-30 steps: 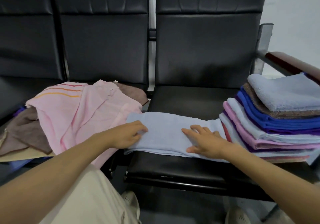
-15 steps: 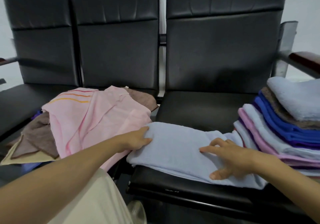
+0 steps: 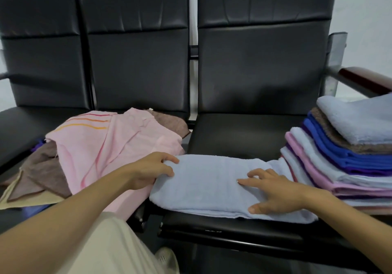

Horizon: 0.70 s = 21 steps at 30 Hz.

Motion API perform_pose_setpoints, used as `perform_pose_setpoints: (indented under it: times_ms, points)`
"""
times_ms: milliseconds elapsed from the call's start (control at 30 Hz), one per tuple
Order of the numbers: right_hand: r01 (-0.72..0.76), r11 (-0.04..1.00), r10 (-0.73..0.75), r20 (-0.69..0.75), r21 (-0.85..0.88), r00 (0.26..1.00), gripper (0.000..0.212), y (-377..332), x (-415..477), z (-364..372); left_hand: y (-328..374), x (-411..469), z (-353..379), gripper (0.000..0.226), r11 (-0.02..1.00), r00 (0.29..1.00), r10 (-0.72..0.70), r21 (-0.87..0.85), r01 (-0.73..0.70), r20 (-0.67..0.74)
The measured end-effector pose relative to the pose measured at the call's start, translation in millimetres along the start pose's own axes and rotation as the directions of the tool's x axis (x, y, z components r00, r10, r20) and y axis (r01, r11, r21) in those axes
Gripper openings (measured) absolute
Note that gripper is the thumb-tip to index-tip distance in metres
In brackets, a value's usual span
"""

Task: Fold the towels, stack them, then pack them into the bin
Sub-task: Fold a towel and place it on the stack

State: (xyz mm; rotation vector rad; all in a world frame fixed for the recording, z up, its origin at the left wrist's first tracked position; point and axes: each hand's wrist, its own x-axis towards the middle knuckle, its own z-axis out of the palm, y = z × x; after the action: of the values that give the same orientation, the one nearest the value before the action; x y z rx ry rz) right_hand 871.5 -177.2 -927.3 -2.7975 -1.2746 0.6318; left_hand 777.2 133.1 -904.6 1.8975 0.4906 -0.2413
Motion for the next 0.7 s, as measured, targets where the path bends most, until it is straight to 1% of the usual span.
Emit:
perform_pose_setpoints:
  times_ms: [67, 133, 200, 267, 367, 433, 500, 533, 600, 667, 700]
  points:
    - [0.003, 0.999, -0.002, -0.030, 0.034, 1.000, 0.078, -6, 6, 2, -3, -5, -6, 0.047, 0.998, 0.998, 0.055, -0.030, -0.054, 0.028]
    - [0.009, 0.998, -0.005, -0.063, 0.068, 0.998, 0.078, -13, 14, 3, -4, -10, -11, 0.054, 0.991, 0.991, 0.130, -0.042, -0.130, 0.004]
    - [0.027, 0.996, -0.018, -0.107, 0.080, 0.994, 0.077, -23, 22, 5, 3, -13, -11, 0.055, 0.976, 0.977, 0.210, -0.050, -0.212, -0.046]
    - [0.046, 0.995, -0.034, -0.119, 0.092, 0.992, 0.077, -35, 29, 7, 14, -17, -6, 0.057, 0.959, 0.957, 0.275, -0.043, -0.279, -0.087]
    - [0.109, 0.977, -0.093, -0.094, 0.183, 0.991, 0.081, -47, 35, -6, 33, -21, 8, 0.059, 0.932, 0.922, 0.356, -0.009, -0.362, -0.150]
    - [0.121, 0.962, -0.090, -0.135, 0.244, 0.987, 0.075, -43, 31, -25, 45, -23, 20, 0.059, 0.912, 0.900, 0.410, 0.046, -0.408, -0.148]
    - [0.070, 0.954, -0.003, -0.224, 0.290, 0.975, 0.057, -29, 19, -41, 55, -24, 35, 0.058, 0.890, 0.885, 0.452, 0.117, -0.440, -0.113]
    - [0.023, 0.945, 0.069, -0.267, 0.326, 0.961, 0.048, -19, 10, -47, 60, -22, 44, 0.058, 0.877, 0.877, 0.473, 0.147, -0.458, -0.087]
    - [-0.057, 0.885, 0.226, -0.318, 0.462, 0.921, 0.035, 1, -7, -50, 69, -19, 63, 0.058, 0.857, 0.871, 0.490, 0.201, -0.474, -0.036]
    - [-0.110, 0.809, 0.326, -0.284, 0.577, 0.902, 0.032, 13, -20, -51, 78, -12, 84, 0.059, 0.854, 0.877, 0.480, 0.226, -0.469, 0.007]
    - [-0.132, 0.793, 0.344, -0.259, 0.594, 0.902, 0.033, 15, -23, -53, 83, -9, 93, 0.060, 0.857, 0.884, 0.468, 0.230, -0.460, 0.025]
